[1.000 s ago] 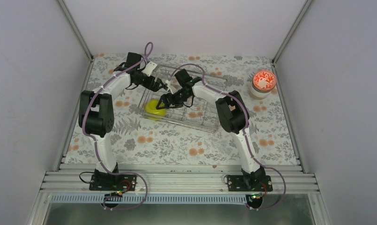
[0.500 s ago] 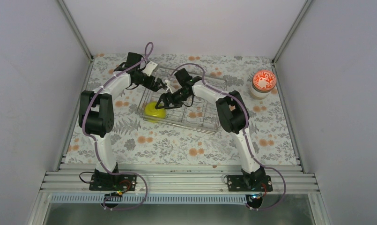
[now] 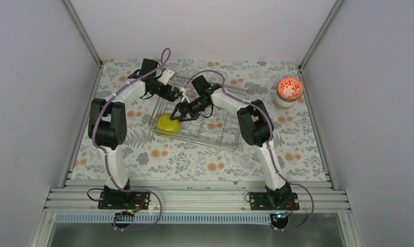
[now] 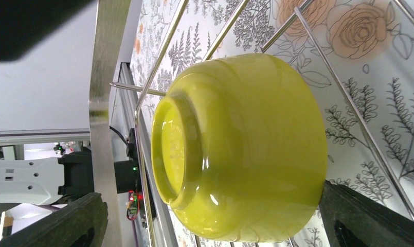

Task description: Unload the bowls from the dish rack

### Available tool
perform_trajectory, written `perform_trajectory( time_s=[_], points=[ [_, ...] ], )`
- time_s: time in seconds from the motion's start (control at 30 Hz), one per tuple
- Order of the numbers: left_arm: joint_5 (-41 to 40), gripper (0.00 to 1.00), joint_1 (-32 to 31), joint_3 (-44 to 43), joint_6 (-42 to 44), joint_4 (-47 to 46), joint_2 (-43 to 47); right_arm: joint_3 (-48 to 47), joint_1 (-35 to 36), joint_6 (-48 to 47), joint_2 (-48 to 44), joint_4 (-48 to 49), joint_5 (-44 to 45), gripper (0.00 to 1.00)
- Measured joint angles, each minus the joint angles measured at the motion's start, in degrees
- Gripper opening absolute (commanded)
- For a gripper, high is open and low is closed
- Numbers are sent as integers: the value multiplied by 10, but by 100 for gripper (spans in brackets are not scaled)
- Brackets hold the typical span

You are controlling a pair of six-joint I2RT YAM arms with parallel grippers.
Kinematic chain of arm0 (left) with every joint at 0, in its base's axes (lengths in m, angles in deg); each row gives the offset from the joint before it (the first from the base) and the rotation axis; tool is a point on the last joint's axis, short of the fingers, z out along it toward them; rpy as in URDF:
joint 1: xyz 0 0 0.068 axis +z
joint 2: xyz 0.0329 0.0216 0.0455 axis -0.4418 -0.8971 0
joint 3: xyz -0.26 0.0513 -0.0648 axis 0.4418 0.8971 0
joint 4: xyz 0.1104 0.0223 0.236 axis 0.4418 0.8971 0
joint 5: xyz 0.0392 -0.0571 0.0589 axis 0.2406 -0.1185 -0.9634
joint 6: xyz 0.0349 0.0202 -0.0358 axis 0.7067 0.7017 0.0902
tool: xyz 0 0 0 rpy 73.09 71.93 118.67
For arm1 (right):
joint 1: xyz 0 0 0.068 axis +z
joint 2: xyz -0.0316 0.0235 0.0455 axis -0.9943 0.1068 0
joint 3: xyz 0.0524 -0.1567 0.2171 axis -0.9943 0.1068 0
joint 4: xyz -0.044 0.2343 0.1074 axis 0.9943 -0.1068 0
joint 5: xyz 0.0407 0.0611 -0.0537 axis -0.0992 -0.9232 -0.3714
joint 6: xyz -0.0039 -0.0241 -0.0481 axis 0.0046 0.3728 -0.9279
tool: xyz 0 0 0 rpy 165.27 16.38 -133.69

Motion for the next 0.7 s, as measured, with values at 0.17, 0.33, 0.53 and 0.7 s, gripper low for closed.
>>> perform_trajectory(
  time_s=[0.17, 0.33, 0.53, 0.7],
  points=[
    [0, 100, -3, 0, -1, -4, -17, 0, 3, -4, 0, -17, -16, 100],
    [0, 100, -5, -2, 0, 4, -22, -1, 3, -3, 0, -38, -18, 100],
    [-3, 100, -8, -7, 0, 13, -22, -9, 3, -3, 0, -56, -19, 100],
    [-10, 100, -11, -7, 2, 14, -23, -15, 4, -11, 0, -72, 0, 100]
  ],
)
